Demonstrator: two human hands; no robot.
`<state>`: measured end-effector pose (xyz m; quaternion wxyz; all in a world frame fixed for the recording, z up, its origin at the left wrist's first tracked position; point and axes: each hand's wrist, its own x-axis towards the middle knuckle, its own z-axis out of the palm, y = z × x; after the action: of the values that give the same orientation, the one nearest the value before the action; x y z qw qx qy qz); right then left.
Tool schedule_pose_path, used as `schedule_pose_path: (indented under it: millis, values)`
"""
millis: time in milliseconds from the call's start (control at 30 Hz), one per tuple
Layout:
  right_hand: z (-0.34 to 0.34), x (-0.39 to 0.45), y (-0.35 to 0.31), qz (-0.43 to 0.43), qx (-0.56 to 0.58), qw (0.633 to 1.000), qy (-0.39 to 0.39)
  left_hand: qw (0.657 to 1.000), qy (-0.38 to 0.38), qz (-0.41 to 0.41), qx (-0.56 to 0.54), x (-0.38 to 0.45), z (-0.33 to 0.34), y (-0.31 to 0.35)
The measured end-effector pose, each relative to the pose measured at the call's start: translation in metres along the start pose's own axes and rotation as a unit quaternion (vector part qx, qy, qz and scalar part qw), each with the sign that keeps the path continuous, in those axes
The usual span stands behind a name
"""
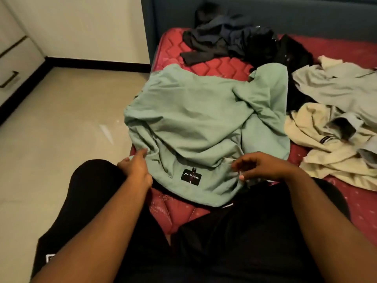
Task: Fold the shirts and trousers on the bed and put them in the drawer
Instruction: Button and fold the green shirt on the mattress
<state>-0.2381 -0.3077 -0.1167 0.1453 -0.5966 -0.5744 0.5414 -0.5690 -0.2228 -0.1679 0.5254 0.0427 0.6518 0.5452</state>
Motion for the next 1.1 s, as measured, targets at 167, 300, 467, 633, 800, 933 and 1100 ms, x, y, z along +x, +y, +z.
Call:
schedule_pose_path:
  millis: [167, 300, 467, 633, 800, 933, 1100]
  values:
    - [0.004, 0.007, 0.003, -0.002, -0.054, 0.996, 0.070, 0.990, -0.093, -0.105, -0.031, -0.004, 0.000, 0.000]
    - [0.011, 0.016, -0.021, -0.070, 0.024, 0.981, 0.179, 0.996, -0.072, -0.033, -0.030, -0.012, 0.008, 0.007]
    - [-0.045, 0.037, -0.093, -0.095, 0.006, 0.957, 0.274, 0.984, -0.145, 0.099, 0.043, -0.039, 0.104, 0.130]
    - [-0.178, -0.010, -0.253, -0.227, 0.117, 0.861, 0.441, 0.879, -0.387, 0.274, 0.046, -0.184, 0.256, 0.279]
    - [-0.226, -0.137, -0.344, -0.337, -0.008, 0.852, 0.400, 0.677, -0.598, 0.387, 0.185, -0.338, 0.281, 0.308]
    - [-0.204, -0.183, -0.341, -0.262, -0.173, 0.916, 0.249, 0.584, -0.520, 0.509, 0.360, -0.329, 0.236, 0.288]
    - [-0.140, -0.160, -0.300, -0.159, -0.200, 0.967, -0.018, 0.612, -0.509, 0.470, 0.382, -0.249, 0.137, 0.235]
